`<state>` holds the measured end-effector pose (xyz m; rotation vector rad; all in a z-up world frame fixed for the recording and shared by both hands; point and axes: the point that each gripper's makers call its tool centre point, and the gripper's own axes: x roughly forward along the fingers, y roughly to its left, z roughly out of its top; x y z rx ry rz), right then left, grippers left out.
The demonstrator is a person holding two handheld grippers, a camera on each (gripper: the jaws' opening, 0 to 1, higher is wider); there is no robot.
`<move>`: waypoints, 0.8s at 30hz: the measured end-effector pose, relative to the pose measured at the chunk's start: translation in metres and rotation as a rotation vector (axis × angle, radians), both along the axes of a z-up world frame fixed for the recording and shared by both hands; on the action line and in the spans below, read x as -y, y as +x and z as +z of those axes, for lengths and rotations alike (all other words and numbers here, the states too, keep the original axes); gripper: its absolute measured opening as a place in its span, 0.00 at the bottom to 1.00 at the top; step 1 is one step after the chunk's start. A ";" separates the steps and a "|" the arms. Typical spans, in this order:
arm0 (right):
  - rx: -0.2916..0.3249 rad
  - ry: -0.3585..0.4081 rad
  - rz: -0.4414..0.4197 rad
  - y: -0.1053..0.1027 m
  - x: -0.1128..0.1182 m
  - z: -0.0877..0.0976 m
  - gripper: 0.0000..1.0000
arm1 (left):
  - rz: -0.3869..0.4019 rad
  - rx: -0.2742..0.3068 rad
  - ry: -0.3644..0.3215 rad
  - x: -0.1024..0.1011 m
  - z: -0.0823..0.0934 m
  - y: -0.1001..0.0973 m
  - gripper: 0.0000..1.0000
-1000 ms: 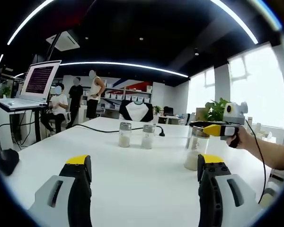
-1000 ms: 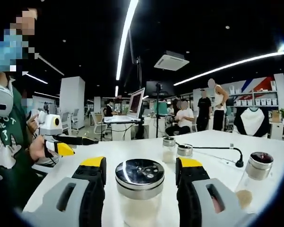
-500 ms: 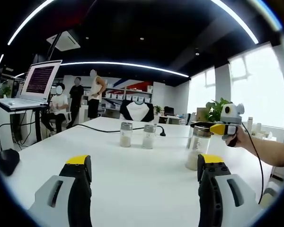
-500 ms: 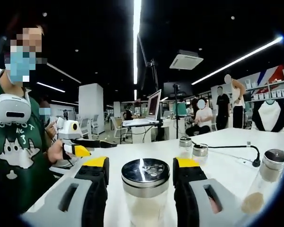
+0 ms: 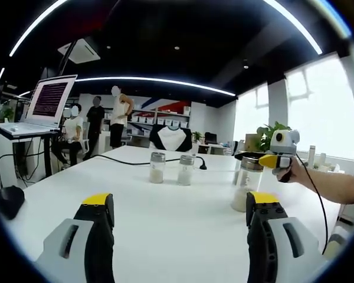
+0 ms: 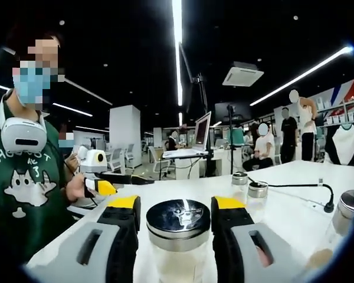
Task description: Rotate the seasoning bottle until the label or dispensing opening points toward the visible target arrow and the bottle remains upright within the marked orientation range
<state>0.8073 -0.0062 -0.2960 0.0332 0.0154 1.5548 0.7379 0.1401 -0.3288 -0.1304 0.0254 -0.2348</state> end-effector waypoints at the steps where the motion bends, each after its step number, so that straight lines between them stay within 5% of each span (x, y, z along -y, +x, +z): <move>1: 0.001 -0.003 -0.001 0.000 0.000 0.000 0.46 | -0.004 0.003 0.002 0.001 0.000 0.000 0.98; 24: 0.022 -0.003 -0.009 0.000 -0.001 -0.002 0.41 | -0.023 0.028 0.048 0.007 0.005 -0.003 0.99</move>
